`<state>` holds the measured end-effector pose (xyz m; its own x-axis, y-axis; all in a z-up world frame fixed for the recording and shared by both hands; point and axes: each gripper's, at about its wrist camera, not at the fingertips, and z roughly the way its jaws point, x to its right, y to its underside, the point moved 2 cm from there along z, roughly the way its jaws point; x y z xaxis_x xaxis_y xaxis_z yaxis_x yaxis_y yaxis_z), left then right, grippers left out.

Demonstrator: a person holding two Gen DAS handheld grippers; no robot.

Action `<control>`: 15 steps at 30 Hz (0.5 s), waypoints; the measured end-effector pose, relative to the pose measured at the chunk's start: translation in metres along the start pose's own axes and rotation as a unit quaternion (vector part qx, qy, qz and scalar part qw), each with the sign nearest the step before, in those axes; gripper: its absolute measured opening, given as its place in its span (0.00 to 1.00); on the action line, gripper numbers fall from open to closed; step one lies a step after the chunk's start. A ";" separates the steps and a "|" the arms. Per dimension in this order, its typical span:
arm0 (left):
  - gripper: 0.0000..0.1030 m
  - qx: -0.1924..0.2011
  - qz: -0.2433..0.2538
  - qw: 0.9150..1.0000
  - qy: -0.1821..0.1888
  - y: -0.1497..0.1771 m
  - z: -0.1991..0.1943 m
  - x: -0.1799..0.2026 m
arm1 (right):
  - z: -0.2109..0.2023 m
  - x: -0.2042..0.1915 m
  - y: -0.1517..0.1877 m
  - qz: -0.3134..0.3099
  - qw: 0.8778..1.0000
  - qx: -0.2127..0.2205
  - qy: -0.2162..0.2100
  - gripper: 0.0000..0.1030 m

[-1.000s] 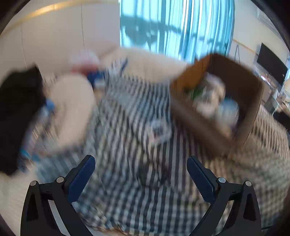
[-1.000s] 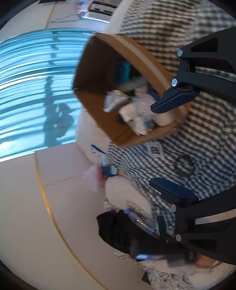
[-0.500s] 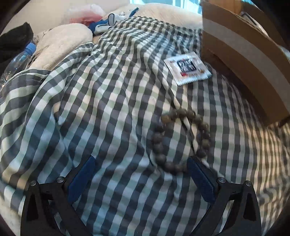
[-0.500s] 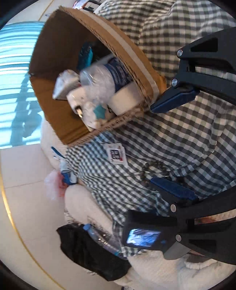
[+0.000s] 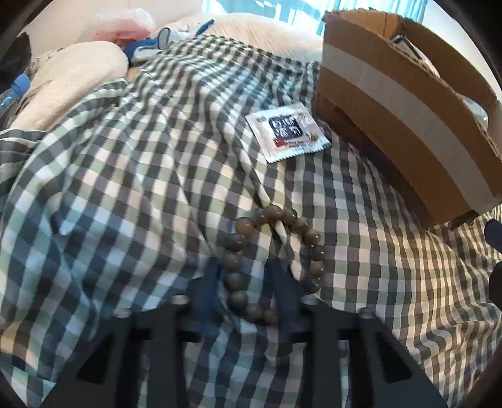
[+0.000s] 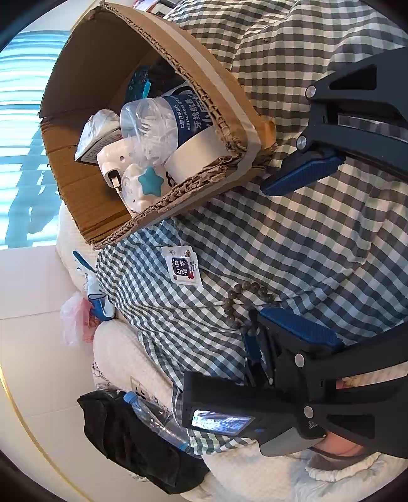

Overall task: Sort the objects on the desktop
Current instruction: 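Grasp the bead bracelet with the left tool while the right grasps the white sachet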

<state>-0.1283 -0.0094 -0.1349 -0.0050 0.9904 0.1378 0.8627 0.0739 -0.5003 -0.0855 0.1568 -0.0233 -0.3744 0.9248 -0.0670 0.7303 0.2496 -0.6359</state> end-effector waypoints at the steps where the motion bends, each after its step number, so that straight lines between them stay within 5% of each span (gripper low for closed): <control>1: 0.17 0.002 -0.006 1.000 0.002 -0.002 -0.002 -0.003 | -0.001 -0.001 0.001 0.000 1.000 0.001 0.000 0.71; 3: 0.11 0.015 -0.025 1.000 0.009 -0.002 -0.008 -0.012 | -0.003 -0.003 0.002 -0.001 1.000 0.002 0.001 0.71; 15: 0.11 0.098 -0.070 0.992 0.026 -0.020 -0.057 -0.040 | 0.001 -0.015 0.009 -0.012 1.000 -0.006 0.001 0.71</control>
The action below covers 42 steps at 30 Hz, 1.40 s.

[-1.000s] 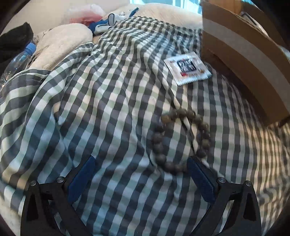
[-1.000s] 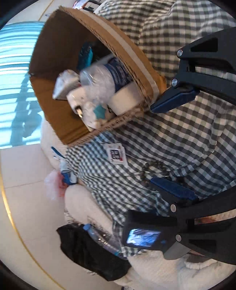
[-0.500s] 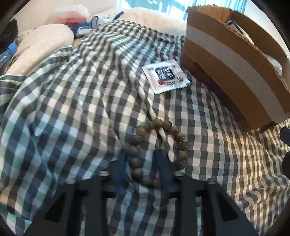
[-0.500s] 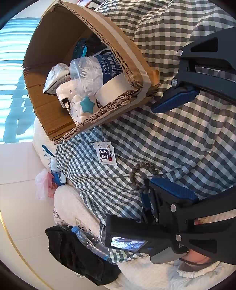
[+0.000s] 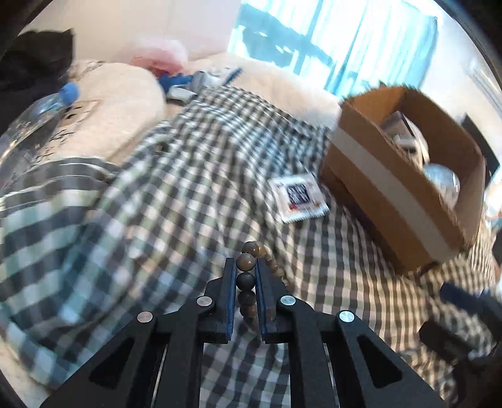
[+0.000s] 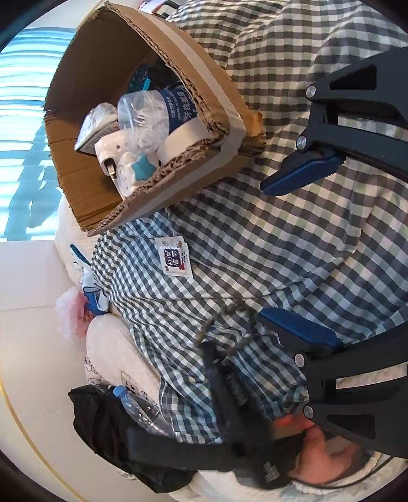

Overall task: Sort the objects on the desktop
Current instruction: 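Grasp the bead bracelet with the left tool while the right grasps the white sachet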

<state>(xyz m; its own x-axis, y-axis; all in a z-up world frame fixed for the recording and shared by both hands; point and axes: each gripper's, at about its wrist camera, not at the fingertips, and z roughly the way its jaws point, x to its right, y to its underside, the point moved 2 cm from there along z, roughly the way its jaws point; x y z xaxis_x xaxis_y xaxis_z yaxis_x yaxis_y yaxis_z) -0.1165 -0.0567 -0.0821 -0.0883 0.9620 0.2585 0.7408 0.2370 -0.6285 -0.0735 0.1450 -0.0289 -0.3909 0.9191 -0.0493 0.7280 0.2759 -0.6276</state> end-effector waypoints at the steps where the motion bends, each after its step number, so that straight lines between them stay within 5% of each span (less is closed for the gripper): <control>1: 0.11 0.005 -0.006 1.000 0.003 -0.001 -0.005 -0.005 | 0.002 0.000 -0.001 0.002 1.000 -0.001 -0.003 0.71; 6: 0.11 0.055 -0.005 0.998 -0.023 -0.027 -0.025 -0.012 | 0.024 -0.010 -0.018 -0.001 1.000 -0.002 -0.007 0.71; 9: 0.11 0.062 0.004 0.997 -0.047 -0.037 -0.022 -0.016 | 0.040 -0.019 -0.031 -0.020 1.000 0.008 0.022 0.81; 16: 0.11 0.040 0.004 0.995 -0.092 -0.049 0.012 -0.026 | 0.099 -0.033 -0.064 -0.038 0.996 -0.009 0.086 0.81; 33: 0.11 0.004 -0.017 0.994 -0.104 -0.053 0.045 -0.046 | 0.185 -0.033 -0.097 -0.027 0.995 -0.022 0.093 0.81; 39: 0.11 0.003 -0.020 0.995 -0.097 -0.053 0.045 -0.047 | 0.184 -0.038 -0.094 -0.027 0.996 -0.025 0.076 0.59; 42: 0.11 0.003 -0.019 0.995 -0.097 -0.052 0.044 -0.046 | 0.181 -0.042 -0.093 -0.027 0.998 -0.031 0.056 0.34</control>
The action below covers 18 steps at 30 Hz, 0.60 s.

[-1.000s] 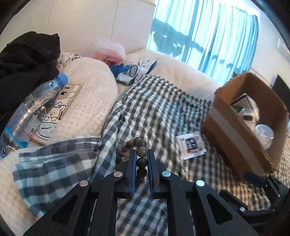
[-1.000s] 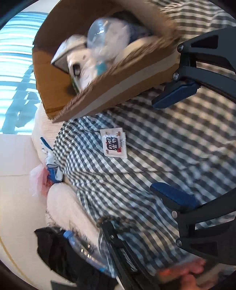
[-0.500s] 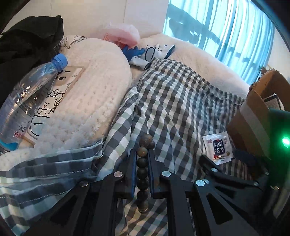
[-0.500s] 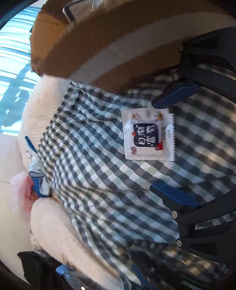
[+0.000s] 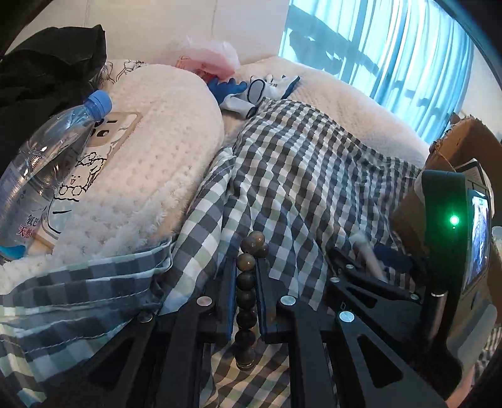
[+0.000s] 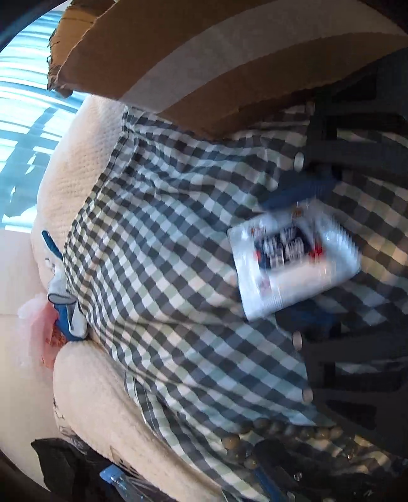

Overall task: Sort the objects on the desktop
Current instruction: 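Grasp the bead bracelet with the left tool while the right grasps the white sachet, then carry the bracelet and sachet into the box and release both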

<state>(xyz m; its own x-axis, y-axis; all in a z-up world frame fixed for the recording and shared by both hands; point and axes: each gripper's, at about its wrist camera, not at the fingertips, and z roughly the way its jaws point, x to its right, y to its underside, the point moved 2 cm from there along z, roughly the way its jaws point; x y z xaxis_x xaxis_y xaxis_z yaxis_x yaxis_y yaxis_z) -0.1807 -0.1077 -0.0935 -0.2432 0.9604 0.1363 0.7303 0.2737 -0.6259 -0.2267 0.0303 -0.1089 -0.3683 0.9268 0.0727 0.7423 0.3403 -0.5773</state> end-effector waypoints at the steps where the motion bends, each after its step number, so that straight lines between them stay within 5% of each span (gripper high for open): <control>1: 0.11 0.000 0.000 1.000 0.001 0.000 0.000 0.000 | -0.001 -0.002 0.001 -0.002 1.000 -0.002 -0.004 0.25; 7: 0.11 0.000 0.000 1.000 0.002 0.002 0.000 0.000 | -0.013 -0.002 0.008 -0.010 1.000 0.006 -0.016 0.05; 18: 0.11 0.011 0.000 1.000 0.017 0.002 -0.007 0.003 | -0.062 0.008 0.022 0.015 0.998 0.030 -0.058 0.04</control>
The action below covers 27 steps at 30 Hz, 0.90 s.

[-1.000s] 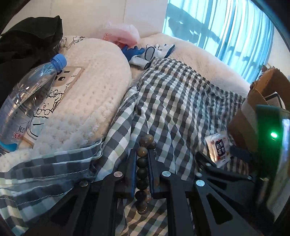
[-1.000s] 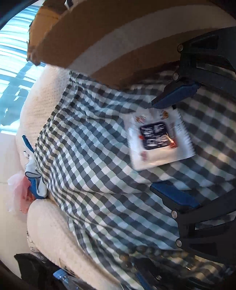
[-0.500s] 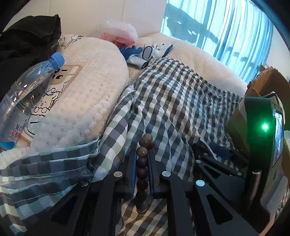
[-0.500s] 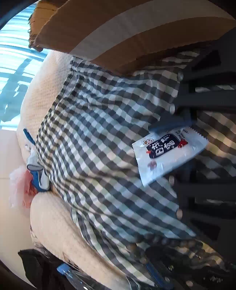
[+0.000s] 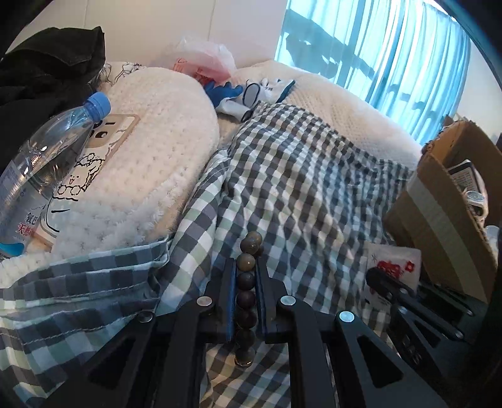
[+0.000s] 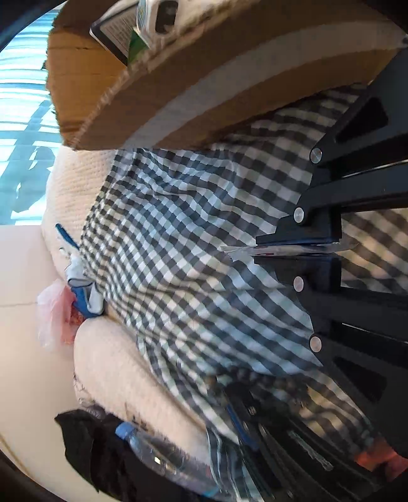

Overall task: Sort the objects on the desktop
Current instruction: 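Carry the bracelet and sachet into the box and release both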

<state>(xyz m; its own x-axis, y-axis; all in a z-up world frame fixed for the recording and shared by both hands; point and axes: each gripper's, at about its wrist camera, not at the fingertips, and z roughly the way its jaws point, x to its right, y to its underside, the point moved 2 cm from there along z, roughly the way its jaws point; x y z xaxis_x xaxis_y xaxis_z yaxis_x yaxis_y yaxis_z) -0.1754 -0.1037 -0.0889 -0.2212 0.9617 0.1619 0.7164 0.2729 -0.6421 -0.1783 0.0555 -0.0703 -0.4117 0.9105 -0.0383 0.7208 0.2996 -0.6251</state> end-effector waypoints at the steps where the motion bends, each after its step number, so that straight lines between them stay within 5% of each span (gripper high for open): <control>1: 0.11 0.005 -0.001 1.000 0.007 0.000 -0.004 0.001 | -0.007 -0.002 -0.002 -0.002 1.000 0.004 -0.006 0.04; 14: 0.11 0.075 0.080 0.993 0.046 -0.019 -0.087 0.063 | -0.130 0.003 -0.031 -0.034 0.997 0.075 -0.015 0.04; 27: 0.11 0.120 0.145 0.970 0.151 -0.076 -0.153 0.183 | -0.202 0.123 -0.056 -0.009 0.992 0.116 0.055 0.04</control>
<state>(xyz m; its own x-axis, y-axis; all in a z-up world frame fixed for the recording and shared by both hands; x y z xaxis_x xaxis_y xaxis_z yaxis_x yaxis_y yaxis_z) -0.1690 0.0553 0.1043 0.1971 0.9707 0.1379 0.5370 0.0108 -0.8435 -0.1565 0.2084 0.1176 -0.3513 0.9349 0.0512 0.5603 0.2537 -0.7884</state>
